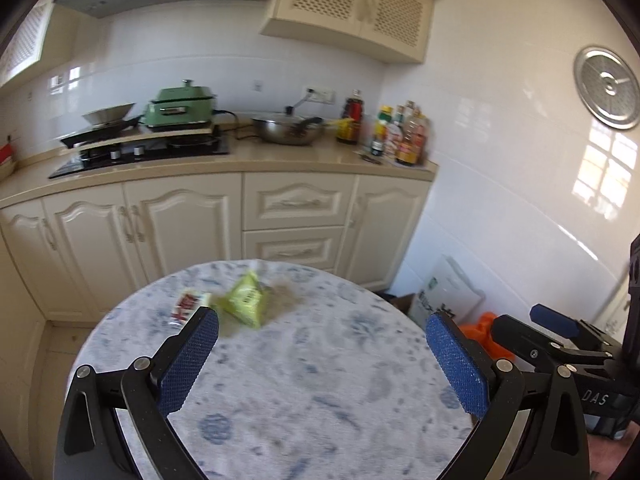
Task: Collect trash
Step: 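Return both grippers from the bin to the table, then grasp the white-red snack bag with the left gripper while the right grasps the yellow-green bag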
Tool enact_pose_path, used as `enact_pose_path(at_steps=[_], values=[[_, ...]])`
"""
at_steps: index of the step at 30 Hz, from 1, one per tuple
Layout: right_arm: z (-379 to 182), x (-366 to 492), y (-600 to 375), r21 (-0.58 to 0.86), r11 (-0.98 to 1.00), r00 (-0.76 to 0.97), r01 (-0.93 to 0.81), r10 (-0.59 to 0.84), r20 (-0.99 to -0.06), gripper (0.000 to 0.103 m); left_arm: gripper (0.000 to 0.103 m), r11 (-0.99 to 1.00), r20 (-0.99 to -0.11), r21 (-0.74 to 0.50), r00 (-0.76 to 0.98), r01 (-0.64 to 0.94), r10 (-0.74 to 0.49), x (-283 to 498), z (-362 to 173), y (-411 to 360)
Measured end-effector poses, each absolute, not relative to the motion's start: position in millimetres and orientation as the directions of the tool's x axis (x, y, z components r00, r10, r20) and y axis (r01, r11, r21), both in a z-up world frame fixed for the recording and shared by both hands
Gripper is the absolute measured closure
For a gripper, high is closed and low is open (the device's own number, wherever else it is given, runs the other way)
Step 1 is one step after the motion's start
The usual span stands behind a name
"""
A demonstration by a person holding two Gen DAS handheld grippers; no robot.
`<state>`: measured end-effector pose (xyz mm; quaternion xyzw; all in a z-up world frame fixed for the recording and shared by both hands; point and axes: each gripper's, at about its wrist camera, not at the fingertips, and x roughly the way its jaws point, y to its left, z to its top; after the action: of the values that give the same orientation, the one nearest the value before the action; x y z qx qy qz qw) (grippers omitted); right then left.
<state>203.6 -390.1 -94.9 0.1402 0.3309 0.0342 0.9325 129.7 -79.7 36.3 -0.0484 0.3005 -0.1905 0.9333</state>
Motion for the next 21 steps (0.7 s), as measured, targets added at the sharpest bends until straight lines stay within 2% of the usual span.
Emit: enact_pose_path(at_steps=[7, 14, 21], values=[[-86.9, 231.1, -338.1, 0.246, 0.966, 0.768, -0.081, 0.218, -0.603, 0.000, 0.001, 0.960, -0.545, -0.186, 0.791, 0.208, -0.277, 134.0, 26.4, -36.4], [-105.1, 266.6, -301.4, 0.225, 0.965, 0.722, -0.136, 0.252, -0.644, 0.000, 0.001, 0.975, -0.604, -0.184, 0.768, 0.124, -0.212, 157.5, -3.9, -15.4], [-138.6, 317.3, -280.4, 0.214, 0.964, 0.668, -0.158, 0.264, -0.696, 0.000, 0.001, 0.981, -0.669, -0.171, 0.719, 0.096, -0.187, 218.0, -34.8, -13.9]])
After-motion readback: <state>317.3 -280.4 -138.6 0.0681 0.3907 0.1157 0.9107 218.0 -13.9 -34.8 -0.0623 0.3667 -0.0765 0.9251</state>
